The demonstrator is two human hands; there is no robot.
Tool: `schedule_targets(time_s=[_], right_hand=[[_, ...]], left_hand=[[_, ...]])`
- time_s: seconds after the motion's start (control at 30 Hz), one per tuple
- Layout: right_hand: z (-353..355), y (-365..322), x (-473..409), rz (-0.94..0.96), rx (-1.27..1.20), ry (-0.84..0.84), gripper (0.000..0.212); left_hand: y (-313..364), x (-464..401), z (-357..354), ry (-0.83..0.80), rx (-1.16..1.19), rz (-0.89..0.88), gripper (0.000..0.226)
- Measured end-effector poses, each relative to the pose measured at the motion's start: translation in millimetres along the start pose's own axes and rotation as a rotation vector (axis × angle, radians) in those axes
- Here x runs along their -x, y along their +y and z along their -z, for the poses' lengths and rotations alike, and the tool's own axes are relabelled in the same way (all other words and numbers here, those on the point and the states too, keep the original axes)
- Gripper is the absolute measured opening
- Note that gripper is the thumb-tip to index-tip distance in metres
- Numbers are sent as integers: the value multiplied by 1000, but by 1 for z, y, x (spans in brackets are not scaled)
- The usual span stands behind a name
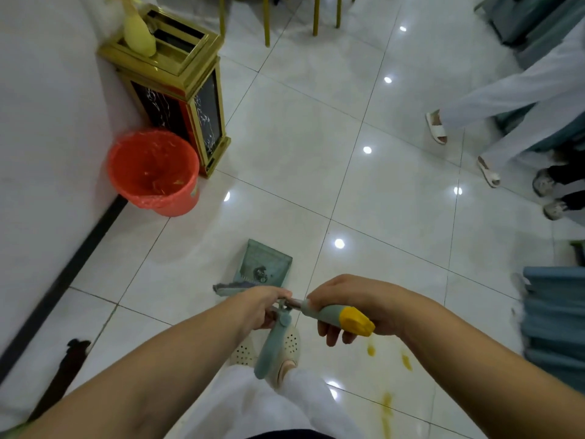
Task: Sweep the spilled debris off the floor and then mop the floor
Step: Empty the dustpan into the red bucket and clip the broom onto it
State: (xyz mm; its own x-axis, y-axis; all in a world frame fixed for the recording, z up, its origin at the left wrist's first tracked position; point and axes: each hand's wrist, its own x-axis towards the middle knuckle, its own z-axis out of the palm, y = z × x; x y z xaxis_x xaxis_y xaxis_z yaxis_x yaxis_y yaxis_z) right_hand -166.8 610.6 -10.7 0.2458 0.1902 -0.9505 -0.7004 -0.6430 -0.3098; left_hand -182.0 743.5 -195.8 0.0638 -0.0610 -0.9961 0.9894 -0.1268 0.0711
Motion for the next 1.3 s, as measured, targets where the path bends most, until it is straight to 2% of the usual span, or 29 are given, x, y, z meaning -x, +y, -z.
schedule_targets(time_s=[0.27,0.43,0.5,0.6,0.73,0.8,0.87,0.97,1.1,1.17,1.2,1.3], right_hand=[[22,-26,-3,86,84,0,30],[68,-56,-17,181,102,8,36],[90,-74,-26,213,128,-4,38],[123,-104,-40,281,136,-67,34],[172,-155,-48,428,118,-183,25],[196,-180,-53,476,92,-186,29],[217,-202,-61,521,72,-172,27],[237,-230,-72,630,189,-98,33],[246,-260,-92,758,395,169,14],[250,-276,-100,792,458,293,9],[252,-284,-103,806,513,338,8],[259,-312,-109,835,742,425,19]], left_hand=[[35,2,0,-9,95,-68,23],[75,2,-2,-70,294,-195,39],[100,3,-2,-87,319,-220,43],[141,5,2,-76,386,-218,30],[204,9,8,-62,616,-215,24],[234,10,10,-64,725,-243,17],[263,10,12,-88,833,-278,19],[303,9,19,-142,938,-306,19],[340,11,27,-192,1000,-371,35],[351,14,31,-172,936,-403,37],[354,16,36,-103,860,-426,35],[364,20,57,237,503,-585,31]])
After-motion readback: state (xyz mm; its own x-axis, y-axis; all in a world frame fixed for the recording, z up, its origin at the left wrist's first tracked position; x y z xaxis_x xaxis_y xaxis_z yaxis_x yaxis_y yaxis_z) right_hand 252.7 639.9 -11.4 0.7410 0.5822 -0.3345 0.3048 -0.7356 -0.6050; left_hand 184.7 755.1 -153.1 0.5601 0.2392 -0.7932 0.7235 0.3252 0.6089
